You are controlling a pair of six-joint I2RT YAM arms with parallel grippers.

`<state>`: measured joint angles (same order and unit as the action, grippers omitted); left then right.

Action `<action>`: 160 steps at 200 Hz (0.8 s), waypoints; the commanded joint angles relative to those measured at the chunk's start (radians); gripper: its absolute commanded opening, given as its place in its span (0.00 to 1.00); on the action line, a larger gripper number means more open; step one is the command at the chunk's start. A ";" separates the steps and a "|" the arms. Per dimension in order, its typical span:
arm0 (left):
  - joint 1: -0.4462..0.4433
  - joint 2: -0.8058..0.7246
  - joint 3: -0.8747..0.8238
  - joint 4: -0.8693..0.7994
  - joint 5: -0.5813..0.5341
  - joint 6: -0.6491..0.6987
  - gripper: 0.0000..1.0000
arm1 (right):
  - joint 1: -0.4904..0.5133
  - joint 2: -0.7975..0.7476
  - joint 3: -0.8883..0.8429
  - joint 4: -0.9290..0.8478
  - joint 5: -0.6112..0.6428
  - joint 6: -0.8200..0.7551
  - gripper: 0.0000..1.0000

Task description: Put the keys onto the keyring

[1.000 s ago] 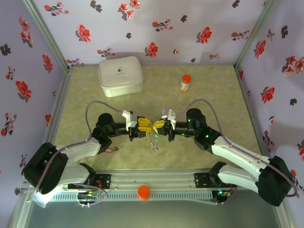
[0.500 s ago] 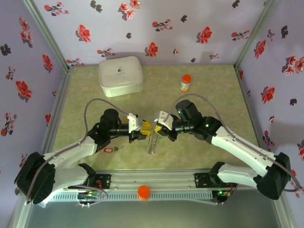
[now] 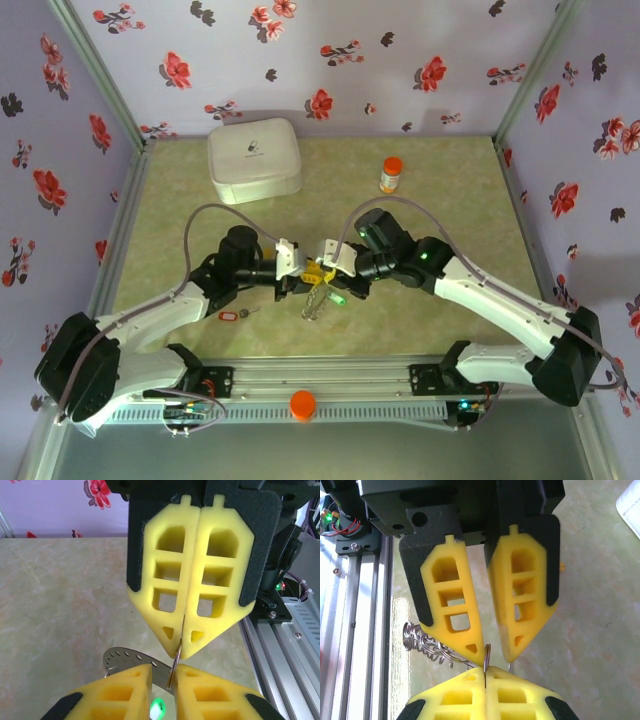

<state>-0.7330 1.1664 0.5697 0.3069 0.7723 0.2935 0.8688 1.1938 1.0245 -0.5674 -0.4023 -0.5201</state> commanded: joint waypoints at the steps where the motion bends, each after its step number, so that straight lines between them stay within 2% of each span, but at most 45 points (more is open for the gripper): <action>1: -0.008 0.010 0.034 -0.032 0.026 0.031 0.07 | 0.010 0.009 0.049 0.006 -0.003 -0.017 0.00; 13: -0.008 0.008 0.035 -0.034 0.034 0.033 0.00 | 0.010 0.000 0.044 0.018 -0.006 -0.014 0.00; 25: -0.007 -0.001 0.032 -0.035 0.036 0.035 0.00 | -0.002 -0.049 -0.008 0.080 0.007 0.025 0.24; 30: -0.008 -0.007 0.027 -0.031 0.035 0.036 0.00 | -0.016 -0.078 -0.040 0.119 0.001 0.038 0.31; 48: -0.006 -0.031 -0.024 0.065 0.026 0.011 0.00 | -0.089 -0.203 -0.173 0.254 -0.086 0.102 0.38; 74: -0.005 -0.011 -0.122 0.387 0.019 -0.137 0.00 | -0.119 -0.303 -0.315 0.406 -0.146 0.164 0.39; 113: 0.001 0.066 -0.210 0.784 0.008 -0.345 0.00 | -0.119 -0.295 -0.416 0.570 -0.173 0.247 0.37; 145: 0.001 0.105 -0.207 0.836 0.040 -0.403 0.00 | -0.119 -0.274 -0.437 0.670 -0.204 0.272 0.34; 160: 0.001 0.113 -0.202 0.836 0.050 -0.408 0.00 | -0.120 -0.259 -0.432 0.681 -0.219 0.273 0.29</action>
<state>-0.7349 1.2686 0.3584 0.9932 0.7891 -0.0467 0.7513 0.9215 0.5915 -0.0017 -0.5690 -0.2840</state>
